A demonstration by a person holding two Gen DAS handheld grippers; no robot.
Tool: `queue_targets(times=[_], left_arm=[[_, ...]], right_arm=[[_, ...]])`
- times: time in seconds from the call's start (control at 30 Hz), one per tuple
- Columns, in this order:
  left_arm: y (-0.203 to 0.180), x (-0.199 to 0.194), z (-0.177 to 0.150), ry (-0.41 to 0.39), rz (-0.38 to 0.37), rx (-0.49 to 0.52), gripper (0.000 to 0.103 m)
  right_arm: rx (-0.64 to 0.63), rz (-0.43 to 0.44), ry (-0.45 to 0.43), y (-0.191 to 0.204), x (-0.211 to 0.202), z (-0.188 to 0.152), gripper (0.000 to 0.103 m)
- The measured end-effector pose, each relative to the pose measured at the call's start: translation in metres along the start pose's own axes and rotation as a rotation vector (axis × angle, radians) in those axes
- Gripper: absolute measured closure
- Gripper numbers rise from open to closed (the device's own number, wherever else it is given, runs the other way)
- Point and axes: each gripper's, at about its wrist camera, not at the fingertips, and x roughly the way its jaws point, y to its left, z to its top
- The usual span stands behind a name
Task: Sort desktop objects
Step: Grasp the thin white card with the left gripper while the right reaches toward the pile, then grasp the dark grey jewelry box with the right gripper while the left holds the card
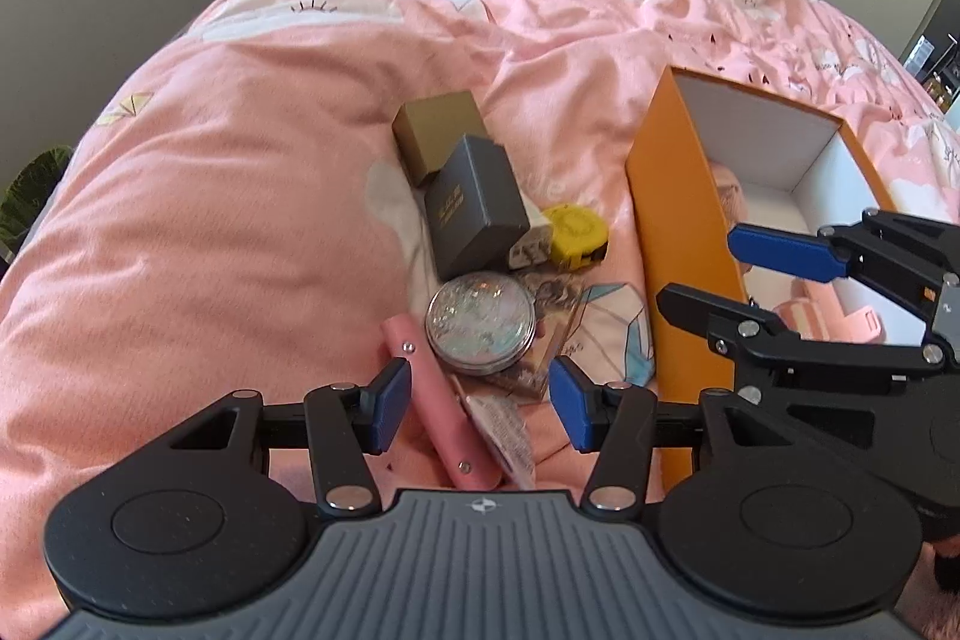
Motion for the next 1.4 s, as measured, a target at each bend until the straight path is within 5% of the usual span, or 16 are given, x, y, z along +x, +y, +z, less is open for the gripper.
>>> queue_targets(times=[0.6, 0.7, 1.07, 1.17, 1.4], left_arm=[[0.010, 0.027, -0.011, 0.100, -0.095, 0.014, 0.043], [0.009, 0.031, -0.010, 0.106, -0.103, 0.006, 0.060], [0.003, 0.045, -0.010, 0.113, -0.138, -0.009, 0.080], [0.005, 0.043, -0.008, 0.086, -0.124, -0.021, 0.095], [0.017, 0.033, 0.003, 0.011, -0.129, -0.080, 0.097]], right_arm=[[0.015, 0.120, 0.135, -0.026, 0.033, -0.005, 0.066], [0.003, 0.118, 0.145, -0.025, 0.037, -0.004, 0.066], [-0.036, 0.112, 0.175, -0.023, 0.048, 0.000, 0.066], [-0.026, 0.110, 0.179, -0.025, 0.051, 0.002, 0.065], [0.060, 0.142, 0.198, -0.032, 0.064, 0.012, 0.064]])
